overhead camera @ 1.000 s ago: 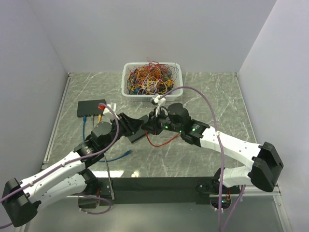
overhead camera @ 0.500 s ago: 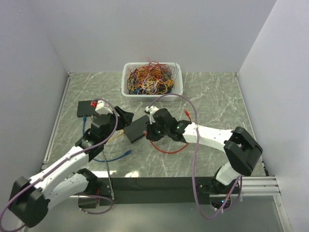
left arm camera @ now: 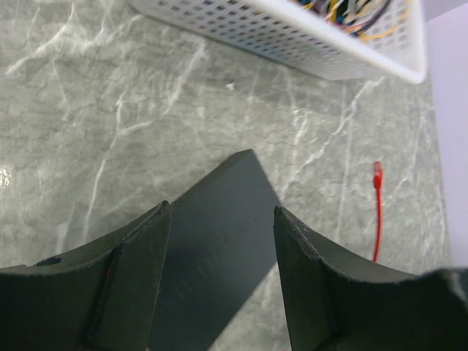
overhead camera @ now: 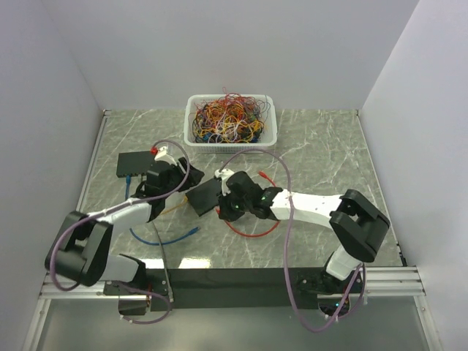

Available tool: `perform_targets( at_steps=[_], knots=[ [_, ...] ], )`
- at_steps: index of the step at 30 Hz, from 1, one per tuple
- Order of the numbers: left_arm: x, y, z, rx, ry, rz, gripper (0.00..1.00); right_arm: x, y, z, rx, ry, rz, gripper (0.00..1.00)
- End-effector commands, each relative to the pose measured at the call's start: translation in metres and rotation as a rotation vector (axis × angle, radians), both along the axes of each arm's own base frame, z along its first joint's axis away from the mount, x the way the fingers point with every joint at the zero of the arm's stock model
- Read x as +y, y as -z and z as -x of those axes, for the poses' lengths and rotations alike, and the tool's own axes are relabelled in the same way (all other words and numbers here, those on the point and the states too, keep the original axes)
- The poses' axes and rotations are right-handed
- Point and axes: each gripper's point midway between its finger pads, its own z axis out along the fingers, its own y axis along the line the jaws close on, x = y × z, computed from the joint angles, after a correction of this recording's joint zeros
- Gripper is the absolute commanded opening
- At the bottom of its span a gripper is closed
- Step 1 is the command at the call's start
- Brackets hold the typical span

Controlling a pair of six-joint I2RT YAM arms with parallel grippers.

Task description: Insert the plug into the switch port

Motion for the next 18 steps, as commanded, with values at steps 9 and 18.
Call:
perform_targets(
  at_steps=[9, 18],
  knots=[
    [-0.016, 0.029, -0.032, 0.038, 0.084, 0.0, 0.58, 0.006, 0.024, 0.006, 0.011, 0.0, 0.048, 0.0],
    [-0.011, 0.068, -0.025, 0.16, 0.052, -0.018, 0.55, 0.009, 0.037, -0.001, 0.015, 0.009, 0.091, 0.0]
  ],
)
